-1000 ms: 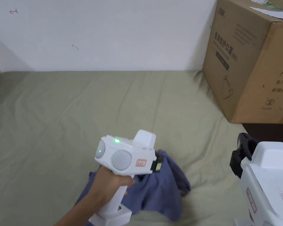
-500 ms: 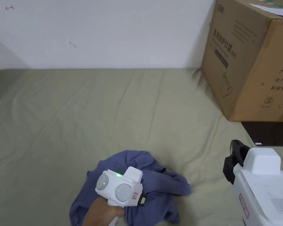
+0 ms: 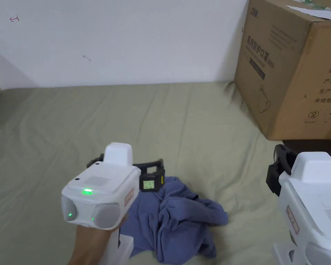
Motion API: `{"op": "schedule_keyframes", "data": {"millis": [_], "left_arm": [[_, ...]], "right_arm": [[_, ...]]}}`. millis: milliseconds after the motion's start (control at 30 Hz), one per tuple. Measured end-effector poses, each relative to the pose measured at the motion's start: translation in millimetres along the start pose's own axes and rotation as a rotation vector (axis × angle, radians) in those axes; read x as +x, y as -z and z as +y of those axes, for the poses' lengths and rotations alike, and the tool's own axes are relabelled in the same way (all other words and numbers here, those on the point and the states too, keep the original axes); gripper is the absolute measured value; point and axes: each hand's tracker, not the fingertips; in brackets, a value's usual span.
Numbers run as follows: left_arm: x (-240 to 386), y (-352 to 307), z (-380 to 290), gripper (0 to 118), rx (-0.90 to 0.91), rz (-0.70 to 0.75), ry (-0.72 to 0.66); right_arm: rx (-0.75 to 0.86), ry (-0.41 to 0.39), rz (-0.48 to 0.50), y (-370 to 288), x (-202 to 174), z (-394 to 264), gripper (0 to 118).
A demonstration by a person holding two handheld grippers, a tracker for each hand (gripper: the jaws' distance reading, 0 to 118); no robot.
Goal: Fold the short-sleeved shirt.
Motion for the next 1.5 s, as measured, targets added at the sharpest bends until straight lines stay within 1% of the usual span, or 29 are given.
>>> {"op": "schedule_keyframes", "data": {"millis": [100,167,233,267,300,367,400,433,467,733,800,900,1033,1167,1300,1333,1367,1400,1433,1500], "left_arm": [[-8.3,-17.5,4.4,112,0.139,0.093,0.061],[-13.4,-27.6,3.4,110,0.195,0.158,0.083],[-20.2,-31.6,0.8,96,0.222,0.187,0.100],[-22.7,-33.8,-0.8,83,0.218,0.193,0.103],[-25.4,-34.7,-1.7,63,0.211,0.195,0.107],[-33.5,-34.0,-4.6,30,0.195,0.196,0.107],[-36.1,-34.4,-5.9,11,0.185,0.200,0.099],[-39.1,-35.2,-8.1,2,0.184,0.200,0.088],[-42.0,-34.8,-9.1,0,0.179,0.211,0.073],[-54.4,-32.7,-18.8,0,0.141,0.222,0.035],[-57.5,-27.8,-23.0,0,0.059,0.220,0.026],[-67.1,-16.1,-37.5,0,-0.109,0.186,-0.044],[-77.2,2.3,-74.5,0,-0.329,0.152,-0.133],[-81.3,17.8,-116.2,0,-0.477,0.121,-0.203],[-82.3,30.5,-145.5,1,-0.605,0.124,-0.219],[-81.9,33.8,-150.7,8,-0.630,0.128,-0.229],[-82.0,36.6,-155.4,19,-0.657,0.131,-0.230],[-80.3,36.4,-159.1,43,-0.661,0.136,-0.229],[-79.4,37.6,-163.3,61,-0.678,0.147,-0.233],[-79.4,39.7,-168.3,87,-0.690,0.166,-0.240]], "right_arm": [[0.017,0.002,-0.001,-1.5,-2.0,5.5,0],[0.026,0.003,0.003,-2.3,-3.2,8.5,0],[0.033,0.004,0.006,-3.3,-5.0,10.9,0],[0.036,0.003,0.008,-3.5,-5.8,11.7,0],[0.038,0.001,0.010,-3.9,-6.7,12.4,0],[0.043,0.001,0.014,-4.8,-8.5,13.5,0],[0.044,0.002,0.017,-4.6,-8.7,13.3,0],[0.045,0.004,0.019,-4.8,-9.5,13.6,0],[0.046,0.004,0.020,-5.0,-10.2,13.9,0],[0.045,0.003,0.030,-3.0,-13.4,12.8,0],[0.039,0.002,0.031,-1.4,-13.4,10.6,0],[0.026,0.005,0.033,0.7,-13.9,5.7,0],[0.004,0.006,0.038,3.7,-15.7,-0.7,0],[-0.018,0.007,0.046,8.0,-17.2,-7.5,0],[-0.035,0.003,0.052,11.6,-18.5,-13.5,0],[-0.039,0.006,0.053,12.4,-18.8,-15.0,0],[-0.044,0.008,0.053,13.5,-18.9,-16.5,0],[-0.048,0.010,0.054,14.6,-18.9,-18.0,0],[-0.054,0.011,0.054,16.0,-18.8,-19.4,0],[-0.062,0.010,0.054,18.4,-18.4,-21.7,0]]}}
